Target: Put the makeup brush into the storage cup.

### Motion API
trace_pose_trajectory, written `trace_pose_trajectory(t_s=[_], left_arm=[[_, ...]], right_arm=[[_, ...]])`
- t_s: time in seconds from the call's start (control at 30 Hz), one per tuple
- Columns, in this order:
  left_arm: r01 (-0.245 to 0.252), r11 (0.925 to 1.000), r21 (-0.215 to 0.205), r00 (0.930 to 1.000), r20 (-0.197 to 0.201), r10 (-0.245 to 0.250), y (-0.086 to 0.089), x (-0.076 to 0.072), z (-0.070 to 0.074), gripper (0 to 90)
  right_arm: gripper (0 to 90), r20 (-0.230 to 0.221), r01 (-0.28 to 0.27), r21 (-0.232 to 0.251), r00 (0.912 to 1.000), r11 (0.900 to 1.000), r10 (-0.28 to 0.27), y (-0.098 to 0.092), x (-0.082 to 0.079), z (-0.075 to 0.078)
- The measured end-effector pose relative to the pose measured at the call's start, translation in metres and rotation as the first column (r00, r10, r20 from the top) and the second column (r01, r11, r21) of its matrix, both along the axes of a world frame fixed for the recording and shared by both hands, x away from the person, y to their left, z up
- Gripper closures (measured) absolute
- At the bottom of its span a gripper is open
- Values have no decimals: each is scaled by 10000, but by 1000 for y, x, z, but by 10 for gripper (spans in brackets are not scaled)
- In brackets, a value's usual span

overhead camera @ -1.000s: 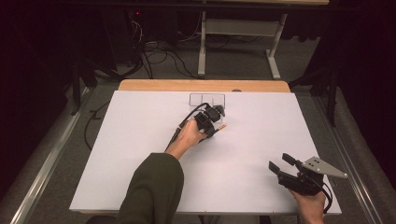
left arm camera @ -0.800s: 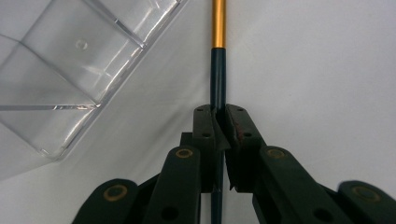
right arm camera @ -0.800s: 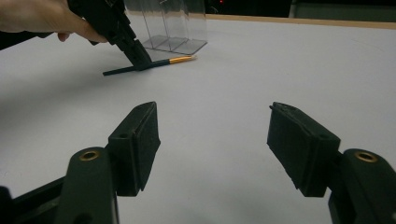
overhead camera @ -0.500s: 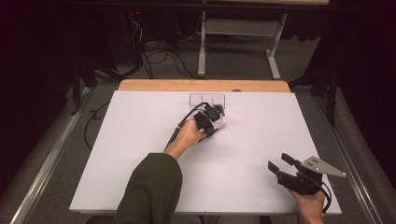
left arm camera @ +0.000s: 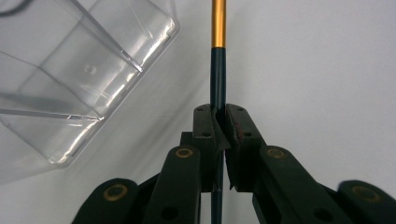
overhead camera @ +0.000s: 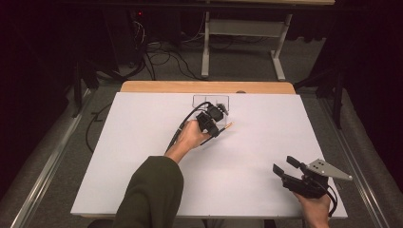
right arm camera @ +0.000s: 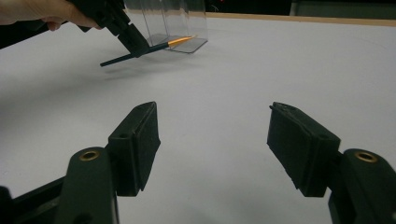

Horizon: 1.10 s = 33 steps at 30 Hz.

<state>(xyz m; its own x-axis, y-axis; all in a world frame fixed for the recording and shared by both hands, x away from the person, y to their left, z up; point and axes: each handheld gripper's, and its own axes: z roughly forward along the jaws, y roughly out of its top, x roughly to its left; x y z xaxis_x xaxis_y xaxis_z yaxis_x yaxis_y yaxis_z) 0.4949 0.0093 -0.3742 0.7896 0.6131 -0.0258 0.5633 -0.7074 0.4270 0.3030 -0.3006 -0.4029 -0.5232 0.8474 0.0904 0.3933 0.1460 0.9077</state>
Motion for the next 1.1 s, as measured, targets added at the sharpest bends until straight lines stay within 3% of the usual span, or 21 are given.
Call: trace_pose_trajectory(t_s=[0.43, 1.1], left_arm=[[-29, 9975, -705, 9988, 491, 63, 12, -4, 14, 834], [-155, 9843, -1756, 9919, 1214, 373, 21, -6, 28, 834]], right_arm=[[359, -4, 7, 4, 10000, 10000, -7, 0, 0, 0], [359, 30, 8, 1, 10000, 10000, -8, 0, 0, 0]])
